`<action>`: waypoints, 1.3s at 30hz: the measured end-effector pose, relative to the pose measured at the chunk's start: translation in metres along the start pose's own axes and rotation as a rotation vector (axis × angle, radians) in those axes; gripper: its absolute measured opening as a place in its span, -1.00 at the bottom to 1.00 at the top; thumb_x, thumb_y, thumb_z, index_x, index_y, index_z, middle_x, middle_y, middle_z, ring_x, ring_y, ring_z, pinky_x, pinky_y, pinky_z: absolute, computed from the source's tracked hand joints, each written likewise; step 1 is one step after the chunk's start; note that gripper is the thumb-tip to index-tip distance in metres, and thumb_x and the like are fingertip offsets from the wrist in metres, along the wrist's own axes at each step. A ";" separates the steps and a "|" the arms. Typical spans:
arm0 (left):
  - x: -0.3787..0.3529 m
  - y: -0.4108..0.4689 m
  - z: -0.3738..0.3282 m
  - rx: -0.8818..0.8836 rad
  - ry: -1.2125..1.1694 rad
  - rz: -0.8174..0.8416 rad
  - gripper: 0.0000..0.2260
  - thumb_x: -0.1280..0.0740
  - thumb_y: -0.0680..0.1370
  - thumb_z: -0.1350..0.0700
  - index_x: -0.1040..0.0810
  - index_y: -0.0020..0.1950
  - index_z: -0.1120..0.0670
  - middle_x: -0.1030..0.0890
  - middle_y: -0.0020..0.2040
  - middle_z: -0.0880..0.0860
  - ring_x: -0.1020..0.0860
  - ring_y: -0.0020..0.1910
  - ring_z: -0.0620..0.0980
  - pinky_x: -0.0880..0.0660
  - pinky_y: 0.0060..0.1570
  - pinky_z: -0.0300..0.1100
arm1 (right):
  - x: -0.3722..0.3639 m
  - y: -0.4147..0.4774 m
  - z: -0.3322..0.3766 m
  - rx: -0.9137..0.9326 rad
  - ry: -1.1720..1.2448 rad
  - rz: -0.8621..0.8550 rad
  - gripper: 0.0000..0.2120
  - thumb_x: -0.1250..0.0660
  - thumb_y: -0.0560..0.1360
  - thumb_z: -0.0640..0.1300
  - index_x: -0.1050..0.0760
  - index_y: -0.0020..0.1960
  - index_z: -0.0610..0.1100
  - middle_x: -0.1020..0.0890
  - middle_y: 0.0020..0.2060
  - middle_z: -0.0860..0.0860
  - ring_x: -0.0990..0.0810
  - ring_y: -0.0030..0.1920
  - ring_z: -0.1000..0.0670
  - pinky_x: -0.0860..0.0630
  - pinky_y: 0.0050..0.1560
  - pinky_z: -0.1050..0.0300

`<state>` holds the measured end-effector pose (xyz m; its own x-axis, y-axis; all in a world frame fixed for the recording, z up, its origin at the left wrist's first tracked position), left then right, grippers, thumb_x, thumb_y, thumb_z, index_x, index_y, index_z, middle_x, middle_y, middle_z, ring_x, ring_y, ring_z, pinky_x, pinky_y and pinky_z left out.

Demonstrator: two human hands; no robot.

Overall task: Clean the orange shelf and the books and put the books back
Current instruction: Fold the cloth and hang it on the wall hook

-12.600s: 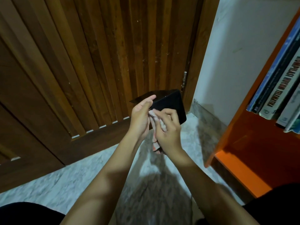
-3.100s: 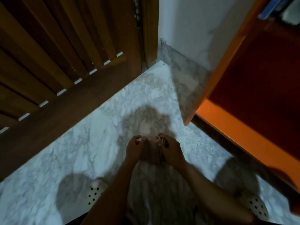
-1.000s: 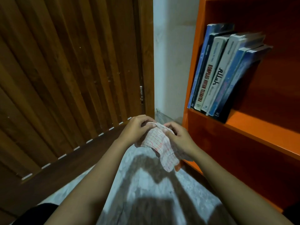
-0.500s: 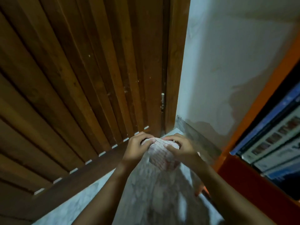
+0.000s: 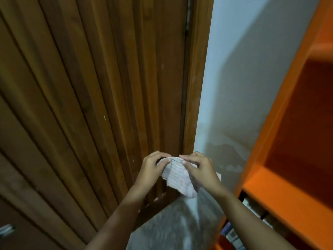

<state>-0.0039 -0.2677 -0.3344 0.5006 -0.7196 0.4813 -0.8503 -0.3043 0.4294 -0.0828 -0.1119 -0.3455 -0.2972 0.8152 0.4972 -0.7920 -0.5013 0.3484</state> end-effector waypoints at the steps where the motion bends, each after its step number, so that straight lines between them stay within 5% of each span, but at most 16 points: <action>1: 0.017 0.011 -0.027 -0.015 0.004 -0.018 -0.91 -0.37 0.51 0.21 -0.66 -0.04 0.08 -0.61 -0.13 -0.09 -0.56 -0.07 -0.23 -0.45 -0.09 -0.42 | 0.017 0.010 0.028 0.020 -0.006 -0.007 -0.81 -0.40 0.47 -0.13 -0.64 0.06 0.04 -0.56 -0.19 0.16 -0.54 -0.11 0.17 -0.41 -0.13 0.43; 8: 0.113 0.053 -0.178 -0.150 -0.017 -0.104 -0.92 -0.38 0.52 0.19 -0.65 -0.03 0.07 -0.57 -0.13 -0.19 -0.54 -0.05 -0.30 -0.43 -0.12 -0.50 | 0.113 0.042 0.198 0.162 -0.114 -0.067 -0.82 -0.40 0.46 -0.12 -0.65 0.05 -0.01 -0.56 -0.17 0.11 -0.54 -0.11 0.13 -0.38 -0.15 0.40; 17: 0.149 0.032 -0.303 -0.444 -0.241 -0.050 -0.93 -0.40 0.47 0.27 -0.66 -0.10 0.15 -0.62 -0.17 -0.08 -0.57 -0.10 -0.24 -0.40 -0.08 -0.47 | 0.198 -0.046 0.319 0.244 -0.224 -0.425 -0.81 -0.48 0.37 -0.23 -0.68 -0.06 -0.03 -0.57 -0.29 0.09 -0.54 -0.23 0.21 -0.37 -0.22 0.44; 23: 0.104 -0.003 -0.387 -0.519 -0.397 0.131 -0.78 -0.42 0.46 0.27 -0.63 -0.17 -0.08 -0.63 -0.17 -0.10 -0.58 -0.11 -0.23 -0.45 -0.04 -0.39 | 0.272 -0.139 0.360 0.150 -0.360 -0.566 -0.86 -0.49 0.36 -0.20 -0.67 -0.13 0.00 -0.57 -0.27 0.06 -0.55 -0.21 0.18 -0.42 -0.23 0.36; 26: 0.069 -0.033 -0.451 -0.611 -0.476 0.216 -0.84 -0.42 0.45 0.25 -0.65 -0.16 -0.02 -0.63 -0.18 -0.12 -0.57 -0.11 -0.20 -0.44 -0.05 -0.36 | 0.325 -0.204 0.379 0.123 -0.467 -0.694 -0.90 -0.51 0.35 -0.19 -0.68 -0.13 -0.09 -0.54 -0.31 0.09 -0.52 -0.25 0.21 -0.35 -0.27 0.44; 31: 0.003 -0.093 -0.558 -0.751 -0.556 0.343 -0.91 -0.42 0.46 0.27 -0.67 -0.12 0.10 -0.60 -0.21 -0.13 -0.56 -0.12 -0.19 -0.40 -0.12 -0.44 | 0.406 -0.313 0.397 0.050 -0.562 -0.870 -0.89 -0.51 0.35 -0.16 -0.68 -0.12 -0.03 -0.61 -0.25 0.01 -0.58 -0.18 0.03 -0.49 -0.19 0.18; 39: -0.103 -0.195 -0.720 -0.925 -0.713 0.412 -0.95 -0.43 0.45 0.25 -0.66 -0.14 0.12 -0.60 -0.22 -0.11 -0.56 -0.16 -0.20 -0.41 -0.11 -0.45 | 0.547 -0.470 0.402 0.014 -0.585 -1.112 -0.91 -0.50 0.35 -0.21 -0.66 -0.22 -0.03 -0.63 -0.25 0.01 -0.61 -0.19 0.12 -0.48 -0.12 0.25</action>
<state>0.2275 0.3155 0.0822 -0.2238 -0.9242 0.3096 -0.3440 0.3721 0.8621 0.3417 0.4530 0.0817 0.8100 0.5491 0.2057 -0.4549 0.3671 0.8113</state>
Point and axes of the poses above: each hand's wrist, its own y-axis towards the middle knuckle, its own x-axis out of the back of the hand, z = x × y, the point moved 7 cm from there along y, towards the middle knuckle
